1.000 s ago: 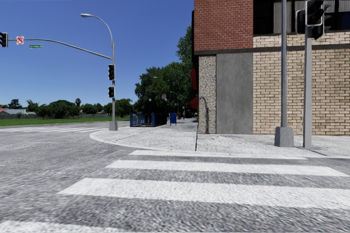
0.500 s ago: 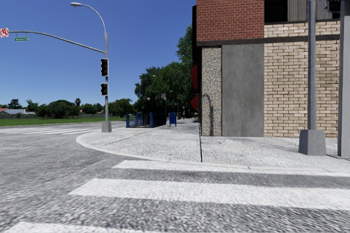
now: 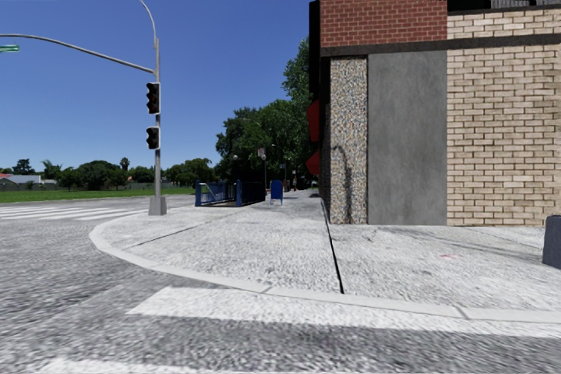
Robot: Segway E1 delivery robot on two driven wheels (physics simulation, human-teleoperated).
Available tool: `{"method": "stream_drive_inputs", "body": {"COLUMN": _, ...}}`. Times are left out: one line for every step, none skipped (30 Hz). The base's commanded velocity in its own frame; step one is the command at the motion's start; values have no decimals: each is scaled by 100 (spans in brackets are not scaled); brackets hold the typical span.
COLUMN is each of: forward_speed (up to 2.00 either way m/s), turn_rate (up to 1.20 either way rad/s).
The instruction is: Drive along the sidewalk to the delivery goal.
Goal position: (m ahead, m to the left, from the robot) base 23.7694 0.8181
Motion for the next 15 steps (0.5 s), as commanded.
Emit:
{"method": "stream_drive_inputs", "body": {"forward_speed": 200, "turn_rate": 0}}
{"method": "stream_drive_inputs", "body": {"forward_speed": 200, "turn_rate": 0}}
{"method": "stream_drive_inputs", "body": {"forward_speed": 200, "turn_rate": 0}}
{"method": "stream_drive_inputs", "body": {"forward_speed": 200, "turn_rate": 0}}
{"method": "stream_drive_inputs", "body": {"forward_speed": 200, "turn_rate": 0}}
{"method": "stream_drive_inputs", "body": {"forward_speed": 200, "turn_rate": 0}}
{"method": "stream_drive_inputs", "body": {"forward_speed": 200, "turn_rate": 0}}
{"method": "stream_drive_inputs", "body": {"forward_speed": 200, "turn_rate": 0}}
{"method": "stream_drive_inputs", "body": {"forward_speed": 200, "turn_rate": 0}}
{"method": "stream_drive_inputs", "body": {"forward_speed": 200, "turn_rate": 0}}
{"method": "stream_drive_inputs", "body": {"forward_speed": 200, "turn_rate": 0}}
{"method": "stream_drive_inputs", "body": {"forward_speed": 200, "turn_rate": 0}}
{"method": "stream_drive_inputs", "body": {"forward_speed": 200, "turn_rate": 0}}
{"method": "stream_drive_inputs", "body": {"forward_speed": 200, "turn_rate": 0}}
{"method": "stream_drive_inputs", "body": {"forward_speed": 200, "turn_rate": 0}}
